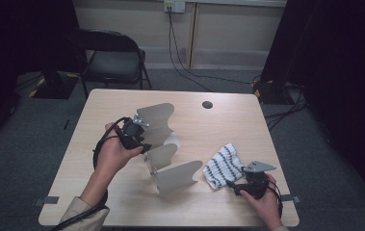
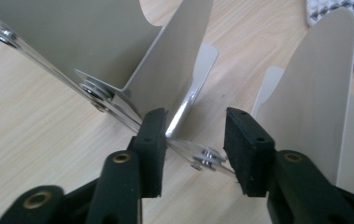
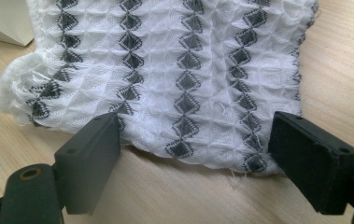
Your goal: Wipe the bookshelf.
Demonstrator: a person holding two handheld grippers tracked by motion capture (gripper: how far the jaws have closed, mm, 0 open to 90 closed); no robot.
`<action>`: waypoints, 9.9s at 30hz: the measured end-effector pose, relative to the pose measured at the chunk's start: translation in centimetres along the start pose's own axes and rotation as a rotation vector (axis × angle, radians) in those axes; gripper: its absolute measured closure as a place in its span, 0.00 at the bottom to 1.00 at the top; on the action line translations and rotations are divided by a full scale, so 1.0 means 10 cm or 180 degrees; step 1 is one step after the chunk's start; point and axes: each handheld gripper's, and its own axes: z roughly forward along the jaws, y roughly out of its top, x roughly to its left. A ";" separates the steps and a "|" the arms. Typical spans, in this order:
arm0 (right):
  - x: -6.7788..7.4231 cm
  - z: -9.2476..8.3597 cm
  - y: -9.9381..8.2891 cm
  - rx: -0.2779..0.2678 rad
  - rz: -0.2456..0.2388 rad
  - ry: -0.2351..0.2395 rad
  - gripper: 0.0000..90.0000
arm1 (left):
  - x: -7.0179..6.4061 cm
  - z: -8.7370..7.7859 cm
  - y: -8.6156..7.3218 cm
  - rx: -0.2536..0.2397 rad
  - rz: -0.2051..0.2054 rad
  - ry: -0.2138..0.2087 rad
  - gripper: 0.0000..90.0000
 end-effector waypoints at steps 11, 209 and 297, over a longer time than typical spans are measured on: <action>0.00 0.00 0.00 -0.0002 0.0000 0.0006 0.18 | -0.04 0.00 0.04 -0.0162 0.0061 0.0027 0.83; 0.28 -0.20 0.24 -0.0057 -0.0308 0.0322 0.44 | 0.16 0.54 -1.05 -0.0362 -0.0508 -0.0202 0.27; 0.83 0.16 0.40 0.0158 -0.0046 0.1022 0.60 | 0.10 0.80 -1.27 -0.0479 -0.0298 0.0026 0.01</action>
